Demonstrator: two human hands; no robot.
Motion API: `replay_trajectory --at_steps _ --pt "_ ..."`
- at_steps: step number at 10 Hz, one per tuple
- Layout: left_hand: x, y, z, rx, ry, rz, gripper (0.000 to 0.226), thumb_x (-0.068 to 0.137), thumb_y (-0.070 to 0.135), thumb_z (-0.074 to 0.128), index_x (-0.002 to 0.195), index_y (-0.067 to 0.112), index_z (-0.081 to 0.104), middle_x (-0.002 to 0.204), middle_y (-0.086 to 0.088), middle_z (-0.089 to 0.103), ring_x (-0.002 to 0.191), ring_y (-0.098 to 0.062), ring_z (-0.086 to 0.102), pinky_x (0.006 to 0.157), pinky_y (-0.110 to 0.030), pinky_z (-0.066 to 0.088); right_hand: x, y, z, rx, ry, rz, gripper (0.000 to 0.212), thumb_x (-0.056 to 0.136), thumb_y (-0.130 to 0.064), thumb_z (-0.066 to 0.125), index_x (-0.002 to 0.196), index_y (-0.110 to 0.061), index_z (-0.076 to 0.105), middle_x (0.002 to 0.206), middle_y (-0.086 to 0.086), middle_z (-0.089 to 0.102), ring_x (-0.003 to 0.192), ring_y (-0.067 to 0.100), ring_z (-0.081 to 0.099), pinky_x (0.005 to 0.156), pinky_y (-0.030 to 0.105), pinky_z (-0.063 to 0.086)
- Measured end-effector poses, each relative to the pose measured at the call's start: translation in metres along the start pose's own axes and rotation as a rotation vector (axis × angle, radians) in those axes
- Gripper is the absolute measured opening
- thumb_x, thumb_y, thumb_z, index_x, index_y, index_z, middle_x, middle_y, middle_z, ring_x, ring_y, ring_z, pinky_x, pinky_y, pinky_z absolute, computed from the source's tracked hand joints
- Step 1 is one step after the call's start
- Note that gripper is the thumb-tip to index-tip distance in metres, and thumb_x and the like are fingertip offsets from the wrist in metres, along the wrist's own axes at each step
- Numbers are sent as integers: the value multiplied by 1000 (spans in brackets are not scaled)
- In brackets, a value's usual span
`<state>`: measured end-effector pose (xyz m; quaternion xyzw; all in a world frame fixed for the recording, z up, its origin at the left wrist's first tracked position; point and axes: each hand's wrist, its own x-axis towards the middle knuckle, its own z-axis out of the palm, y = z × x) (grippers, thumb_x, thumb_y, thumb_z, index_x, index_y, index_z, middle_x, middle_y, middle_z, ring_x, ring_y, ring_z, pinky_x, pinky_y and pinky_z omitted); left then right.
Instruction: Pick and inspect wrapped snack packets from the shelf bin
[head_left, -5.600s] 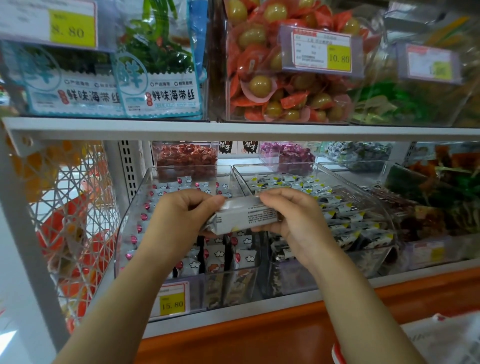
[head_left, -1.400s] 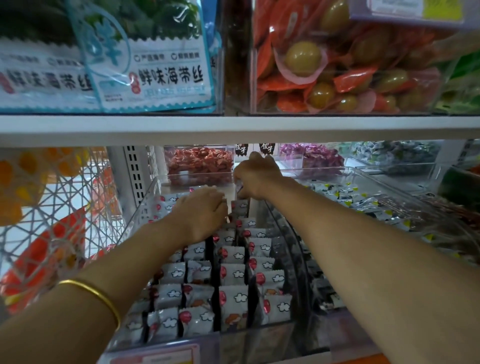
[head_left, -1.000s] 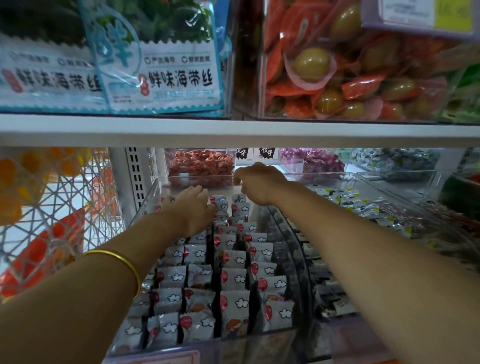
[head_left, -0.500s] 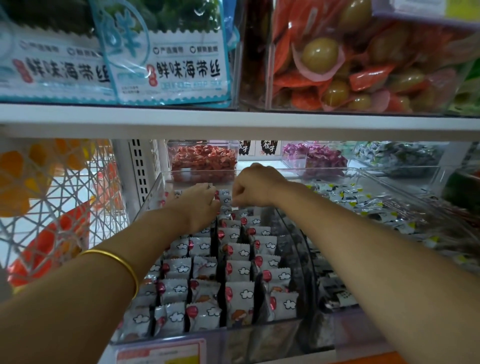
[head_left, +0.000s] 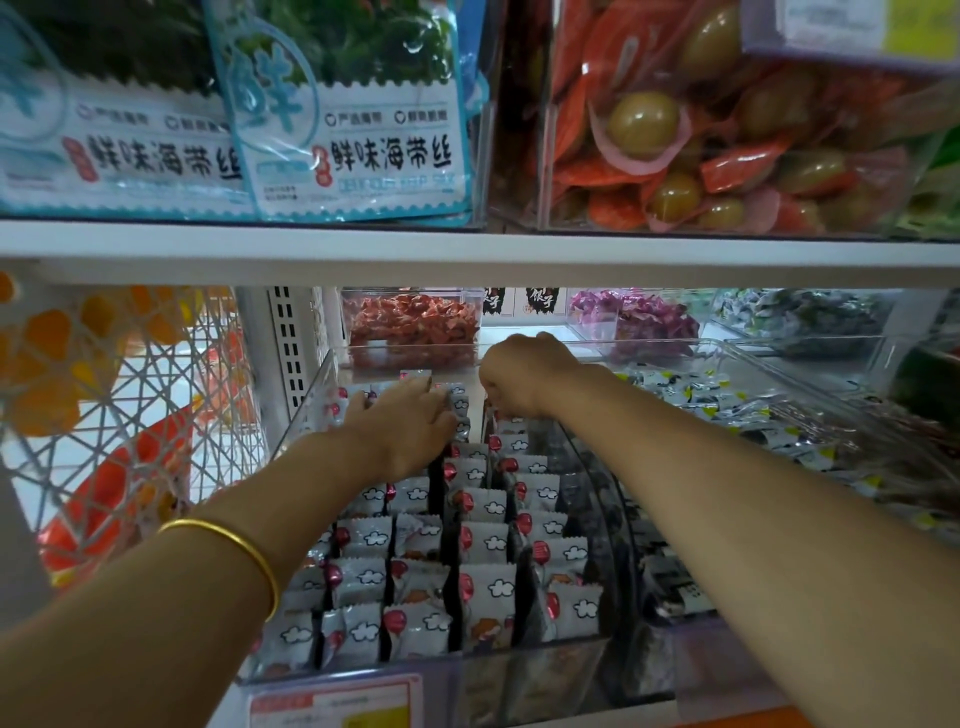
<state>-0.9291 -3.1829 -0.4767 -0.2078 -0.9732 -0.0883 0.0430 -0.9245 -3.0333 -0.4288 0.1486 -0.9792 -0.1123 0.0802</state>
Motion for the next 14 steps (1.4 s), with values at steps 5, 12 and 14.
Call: replay_trajectory --at_steps 5,12,14 --pt "10 -11 0 16 -64 -87 45 97 34 20 125 5 40 142 -12 40 135 -25 31 112 -55 15 -5 -4 0 1 -33 66 14 88 -2 51 79 -13 51 89 7 42 75 22 35 75 32 35" --pt "-44 1 -25 -62 25 -69 44 99 33 24 132 12 44 137 -10 42 131 -24 33 112 -52 20 -53 2 -27 326 202 102 14 89 -8 53 96 -13 65 107 7 64 106 25 56 88 34 47" --pt "-120 28 -43 -370 208 27 48 99 37 30 145 20 29 154 0 25 140 -13 21 113 -31 11 -134 -5 -37 841 427 163 8 88 -15 61 90 -16 69 92 -9 65 84 1 57 73 16 38"
